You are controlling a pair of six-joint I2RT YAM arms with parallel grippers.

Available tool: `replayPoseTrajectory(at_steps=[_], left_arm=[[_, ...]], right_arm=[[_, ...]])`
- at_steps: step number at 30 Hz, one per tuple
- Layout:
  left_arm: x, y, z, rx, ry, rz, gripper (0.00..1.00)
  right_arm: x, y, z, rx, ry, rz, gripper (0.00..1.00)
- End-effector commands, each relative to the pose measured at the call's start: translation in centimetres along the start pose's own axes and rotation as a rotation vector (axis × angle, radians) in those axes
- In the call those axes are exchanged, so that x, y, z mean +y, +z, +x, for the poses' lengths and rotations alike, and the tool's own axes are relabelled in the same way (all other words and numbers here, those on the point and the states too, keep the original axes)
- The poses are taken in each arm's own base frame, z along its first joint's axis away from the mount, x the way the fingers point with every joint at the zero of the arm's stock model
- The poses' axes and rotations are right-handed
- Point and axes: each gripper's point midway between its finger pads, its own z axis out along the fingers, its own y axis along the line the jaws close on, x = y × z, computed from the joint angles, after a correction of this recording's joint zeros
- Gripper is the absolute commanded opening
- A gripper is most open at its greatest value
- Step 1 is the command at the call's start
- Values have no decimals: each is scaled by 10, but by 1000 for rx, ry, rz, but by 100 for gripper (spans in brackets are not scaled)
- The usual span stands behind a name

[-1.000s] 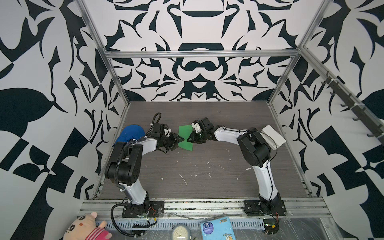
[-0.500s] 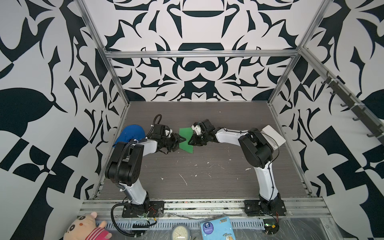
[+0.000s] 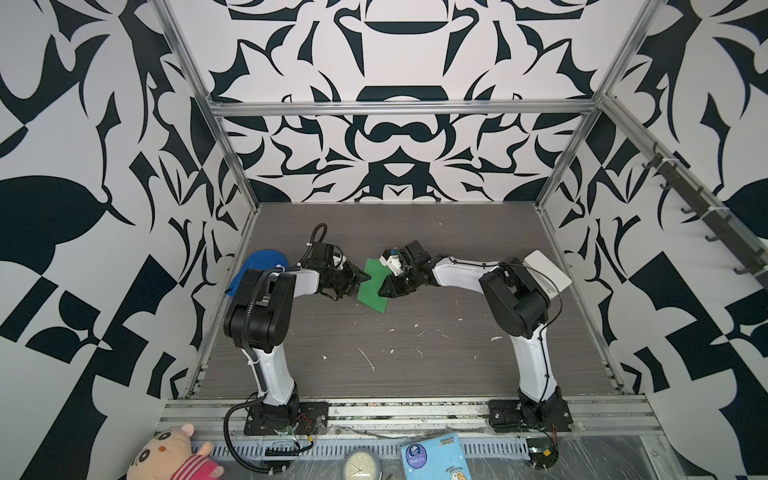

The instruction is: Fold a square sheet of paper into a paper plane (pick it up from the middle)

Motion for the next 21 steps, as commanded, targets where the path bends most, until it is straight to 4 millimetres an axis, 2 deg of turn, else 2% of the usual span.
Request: replayPoseTrajectory(at_steps=[1, 3, 7, 11, 17, 21], left_arm=[[0, 4, -3, 28, 6, -11, 34], [1, 7, -6, 37, 7, -17, 29], [3, 7, -5, 37, 7, -30, 13], [4, 5, 6, 31, 7, -40, 2], [13, -6, 18, -57, -37, -95, 0], [12, -11, 23, -125, -69, -105, 1]], right_arm=[[-9, -5, 11, 40, -7, 31, 26], [-12, -6, 13, 45, -6, 36, 26], [-14, -10, 9, 31, 2, 47, 26], [-10, -17, -3, -9, 13, 50, 27], [-5, -25, -24, -79, 62, 59, 28], [-6, -22, -31, -103, 94, 53, 29]])
